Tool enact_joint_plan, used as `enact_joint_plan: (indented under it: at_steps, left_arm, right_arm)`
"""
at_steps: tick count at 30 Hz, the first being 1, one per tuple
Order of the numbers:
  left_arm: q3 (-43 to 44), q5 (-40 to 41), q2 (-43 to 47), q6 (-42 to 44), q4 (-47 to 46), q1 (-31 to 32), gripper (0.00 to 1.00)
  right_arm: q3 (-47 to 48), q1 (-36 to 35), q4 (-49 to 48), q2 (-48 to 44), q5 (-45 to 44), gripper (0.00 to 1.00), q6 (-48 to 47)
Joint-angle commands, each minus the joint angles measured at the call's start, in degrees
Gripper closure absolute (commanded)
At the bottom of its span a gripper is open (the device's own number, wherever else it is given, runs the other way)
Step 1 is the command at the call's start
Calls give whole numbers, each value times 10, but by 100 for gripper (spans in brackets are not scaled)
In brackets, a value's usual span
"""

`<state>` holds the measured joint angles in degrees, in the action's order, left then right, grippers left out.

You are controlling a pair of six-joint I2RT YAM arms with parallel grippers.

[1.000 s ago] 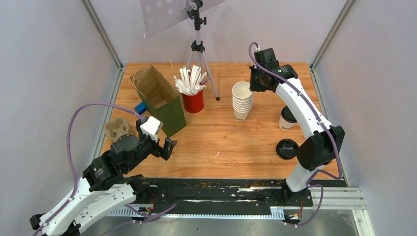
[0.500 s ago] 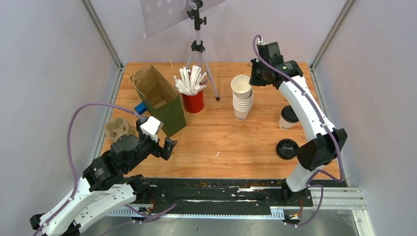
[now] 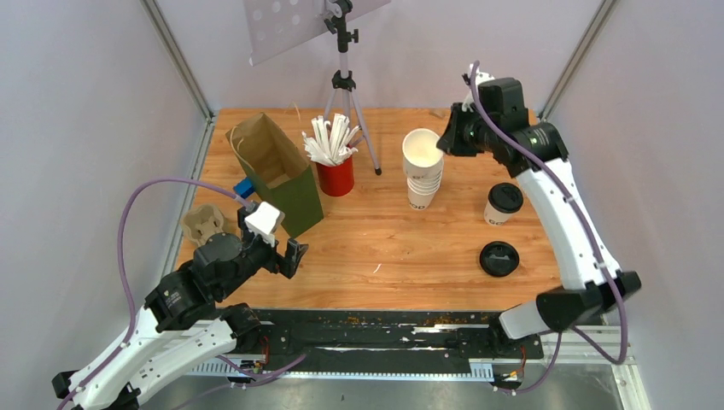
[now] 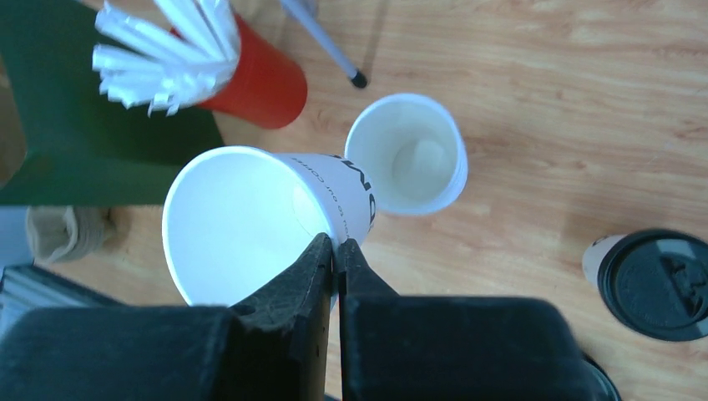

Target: Pack the takeout coffee

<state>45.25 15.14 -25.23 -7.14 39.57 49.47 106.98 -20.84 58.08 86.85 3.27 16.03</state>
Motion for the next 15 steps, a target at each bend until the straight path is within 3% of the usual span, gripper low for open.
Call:
enact_joint_plan:
  at_steps: [1, 6, 15]
  left_arm:
    - [1, 7, -4, 5, -11, 2, 0]
    - [4, 12, -6, -3, -7, 2, 0]
    - [36, -39, -28, -63, -3, 2, 0]
  right_arm:
    - [-95, -5, -23, -105, 78, 99, -16]
    - [-259, -61, -64, -206, 80, 98, -10]
    - [-489, -207, -178, -312, -4, 97, 53]
